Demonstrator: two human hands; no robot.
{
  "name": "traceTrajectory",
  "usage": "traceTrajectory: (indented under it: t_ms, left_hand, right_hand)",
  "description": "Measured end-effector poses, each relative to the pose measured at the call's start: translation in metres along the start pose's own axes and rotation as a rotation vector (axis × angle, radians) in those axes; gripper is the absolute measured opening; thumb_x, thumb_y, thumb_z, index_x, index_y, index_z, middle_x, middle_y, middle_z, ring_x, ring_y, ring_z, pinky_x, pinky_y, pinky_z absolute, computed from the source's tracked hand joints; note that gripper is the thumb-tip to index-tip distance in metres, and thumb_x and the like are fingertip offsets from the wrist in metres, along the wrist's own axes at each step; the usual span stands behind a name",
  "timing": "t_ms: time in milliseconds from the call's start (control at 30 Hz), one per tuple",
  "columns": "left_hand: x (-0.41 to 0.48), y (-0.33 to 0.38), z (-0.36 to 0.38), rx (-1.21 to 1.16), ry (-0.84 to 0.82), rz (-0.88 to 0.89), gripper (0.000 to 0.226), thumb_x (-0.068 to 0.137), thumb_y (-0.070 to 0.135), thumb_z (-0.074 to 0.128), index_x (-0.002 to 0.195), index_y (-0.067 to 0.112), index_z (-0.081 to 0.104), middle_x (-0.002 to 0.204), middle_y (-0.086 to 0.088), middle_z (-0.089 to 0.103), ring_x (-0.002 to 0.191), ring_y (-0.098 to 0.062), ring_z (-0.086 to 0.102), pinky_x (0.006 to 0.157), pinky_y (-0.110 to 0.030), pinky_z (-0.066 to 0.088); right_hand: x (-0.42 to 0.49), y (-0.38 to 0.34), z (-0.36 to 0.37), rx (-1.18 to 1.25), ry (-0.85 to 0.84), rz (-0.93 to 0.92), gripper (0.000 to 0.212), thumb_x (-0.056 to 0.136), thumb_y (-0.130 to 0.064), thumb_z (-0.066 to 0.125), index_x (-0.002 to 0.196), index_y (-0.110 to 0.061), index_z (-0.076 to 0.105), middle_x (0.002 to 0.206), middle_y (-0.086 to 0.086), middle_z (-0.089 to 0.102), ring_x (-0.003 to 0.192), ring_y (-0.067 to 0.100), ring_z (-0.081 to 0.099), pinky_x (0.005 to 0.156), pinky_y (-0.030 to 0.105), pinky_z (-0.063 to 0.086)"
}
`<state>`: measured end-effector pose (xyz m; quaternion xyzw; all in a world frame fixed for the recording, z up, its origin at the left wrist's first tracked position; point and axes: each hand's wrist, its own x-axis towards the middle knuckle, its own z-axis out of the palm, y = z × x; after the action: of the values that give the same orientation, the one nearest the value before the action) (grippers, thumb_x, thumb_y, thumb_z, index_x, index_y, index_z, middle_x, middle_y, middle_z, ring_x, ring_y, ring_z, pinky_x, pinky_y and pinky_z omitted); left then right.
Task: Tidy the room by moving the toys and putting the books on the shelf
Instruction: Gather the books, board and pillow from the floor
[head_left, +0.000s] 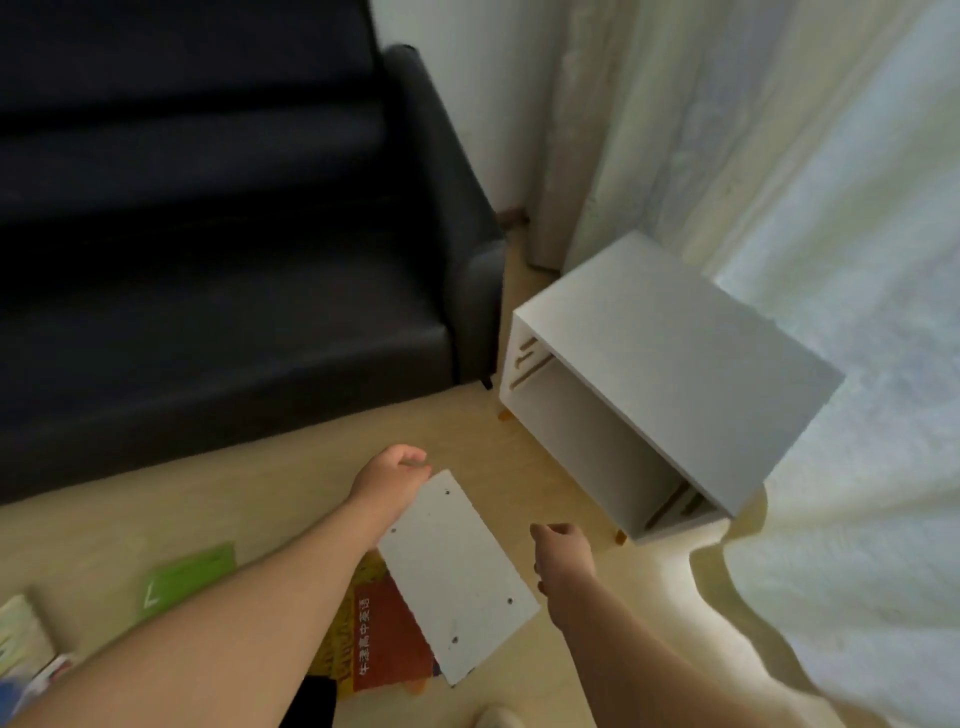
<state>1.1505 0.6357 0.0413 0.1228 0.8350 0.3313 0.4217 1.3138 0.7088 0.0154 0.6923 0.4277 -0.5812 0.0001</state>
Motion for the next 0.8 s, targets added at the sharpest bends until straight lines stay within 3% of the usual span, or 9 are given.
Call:
traceTrajectory:
  t_ms: [133, 267, 367, 467, 533, 667, 800]
  left_hand:
    - [-0.052, -0.008, -0.057, -0.109, 0.156, -0.057, 0.019, 0.093, 0.019, 0.050, 0.110, 0.021, 0.058, 0.099, -0.001, 0.061, 0.094, -0.017, 0.058, 0.079, -0.029, 0.045]
    - [-0.085, -0.028, -0.108, -0.226, 0.295, -0.097, 0.016, 0.092, 0.017, 0.053, 0.106, 0.018, 0.060, 0.086, 0.000, 0.062, 0.084, -0.016, 0.057, 0.069, -0.025, 0.042]
    - [-0.107, -0.056, -0.144, -0.316, 0.390, -0.137, 0.015, 0.090, 0.013, 0.054, 0.104, 0.015, 0.061, 0.083, -0.002, 0.061, 0.079, -0.017, 0.058, 0.064, -0.022, 0.040]
    - [-0.134, -0.107, -0.183, -0.407, 0.495, -0.216, 0.010, 0.089, 0.010, 0.055, 0.095, 0.017, 0.061, 0.071, 0.000, 0.059, 0.066, -0.015, 0.056, 0.055, -0.021, 0.038]
    - [-0.150, -0.141, -0.203, -0.442, 0.537, -0.269, 0.009, 0.088, 0.011, 0.056, 0.090, 0.019, 0.060, 0.071, -0.003, 0.058, 0.070, -0.021, 0.058, 0.060, -0.024, 0.041]
    - [-0.171, -0.224, -0.245, -0.527, 0.596, -0.361, 0.012, 0.087, 0.005, 0.055, 0.094, 0.007, 0.065, 0.069, -0.008, 0.057, 0.072, -0.026, 0.056, 0.072, -0.041, 0.051]
    - [-0.189, -0.281, -0.286, -0.599, 0.653, -0.438, 0.013, 0.088, 0.006, 0.054, 0.085, 0.015, 0.063, 0.066, -0.003, 0.056, 0.066, -0.023, 0.055, 0.058, -0.030, 0.046]
  right_hand:
    - [-0.056, -0.030, 0.016, -0.140, -0.133, -0.063, 0.008, 0.094, -0.015, 0.044, 0.098, -0.009, 0.048, 0.075, 0.004, 0.045, 0.066, 0.016, 0.042, 0.058, 0.027, 0.036]
    - [-0.092, -0.054, 0.062, -0.269, -0.287, -0.170, 0.011, 0.095, -0.015, 0.045, 0.102, -0.009, 0.051, 0.071, 0.001, 0.046, 0.061, 0.015, 0.042, 0.054, 0.026, 0.035]
    - [-0.120, -0.058, 0.106, -0.434, -0.362, -0.254, 0.013, 0.094, -0.017, 0.047, 0.100, -0.007, 0.054, 0.083, 0.005, 0.053, 0.076, 0.020, 0.051, 0.072, 0.033, 0.045]
    - [-0.157, -0.048, 0.161, -0.579, -0.482, -0.294, 0.015, 0.094, -0.017, 0.048, 0.081, -0.013, 0.054, 0.076, 0.001, 0.051, 0.069, 0.014, 0.051, 0.078, 0.032, 0.043]
    - [-0.179, -0.037, 0.191, -0.674, -0.531, -0.322, 0.027, 0.094, -0.017, 0.047, 0.067, -0.020, 0.046, 0.070, -0.002, 0.048, 0.061, 0.010, 0.046, 0.076, 0.029, 0.042]
    - [-0.226, -0.009, 0.257, -0.863, -0.612, -0.372, 0.029, 0.094, -0.021, 0.046, 0.065, -0.023, 0.044, 0.068, -0.004, 0.047, 0.081, 0.020, 0.051, 0.078, 0.029, 0.043]
    - [-0.265, 0.022, 0.325, -0.939, -0.652, -0.395, 0.021, 0.094, -0.020, 0.047, 0.073, -0.017, 0.048, 0.077, 0.001, 0.052, 0.085, 0.021, 0.050, 0.076, 0.030, 0.042]
